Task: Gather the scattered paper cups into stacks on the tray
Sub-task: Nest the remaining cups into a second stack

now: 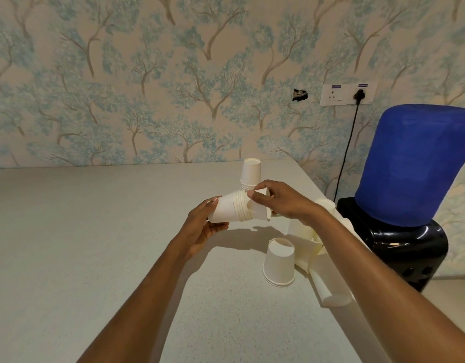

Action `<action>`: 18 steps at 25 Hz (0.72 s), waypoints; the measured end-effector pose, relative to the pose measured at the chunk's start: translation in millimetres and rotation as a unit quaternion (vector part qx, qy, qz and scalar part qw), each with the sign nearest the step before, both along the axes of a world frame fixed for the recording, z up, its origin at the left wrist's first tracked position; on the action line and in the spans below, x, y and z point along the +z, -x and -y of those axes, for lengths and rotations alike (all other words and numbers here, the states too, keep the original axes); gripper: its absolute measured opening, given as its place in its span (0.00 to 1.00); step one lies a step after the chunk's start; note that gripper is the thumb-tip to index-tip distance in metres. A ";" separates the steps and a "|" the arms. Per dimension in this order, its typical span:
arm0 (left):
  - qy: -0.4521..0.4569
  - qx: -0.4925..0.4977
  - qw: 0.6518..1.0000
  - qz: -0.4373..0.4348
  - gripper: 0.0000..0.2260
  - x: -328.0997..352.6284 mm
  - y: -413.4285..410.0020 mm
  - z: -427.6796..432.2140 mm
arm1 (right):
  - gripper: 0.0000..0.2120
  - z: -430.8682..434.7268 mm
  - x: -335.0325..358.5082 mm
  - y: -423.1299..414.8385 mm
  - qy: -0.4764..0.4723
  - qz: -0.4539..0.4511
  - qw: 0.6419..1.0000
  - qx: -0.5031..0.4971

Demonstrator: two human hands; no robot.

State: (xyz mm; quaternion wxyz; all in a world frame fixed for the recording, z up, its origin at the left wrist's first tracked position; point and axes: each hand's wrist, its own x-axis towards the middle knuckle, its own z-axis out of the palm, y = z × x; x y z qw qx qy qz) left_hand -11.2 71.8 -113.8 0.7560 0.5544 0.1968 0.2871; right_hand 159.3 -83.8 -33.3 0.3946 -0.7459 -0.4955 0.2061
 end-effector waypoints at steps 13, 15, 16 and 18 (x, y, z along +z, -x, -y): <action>0.047 -0.045 0.998 0.025 0.16 11.5 -46.9 22.3 | 0.29 19.3 -14.0 -45.5 -0.083 -0.079 0.989 -0.097; 0.048 -0.038 0.998 0.025 0.13 13.0 -48.9 21.5 | 0.16 31.6 -10.9 -73.6 -0.074 0.015 0.978 -0.192; 0.047 -0.034 0.998 0.023 0.12 12.9 -49.3 21.7 | 0.16 38.9 -10.8 -87.8 -0.050 0.060 0.968 -0.237; 0.044 -0.026 0.999 0.018 0.12 11.0 -51.2 23.7 | 0.21 55.2 -13.1 -109.5 0.028 0.113 0.954 -0.276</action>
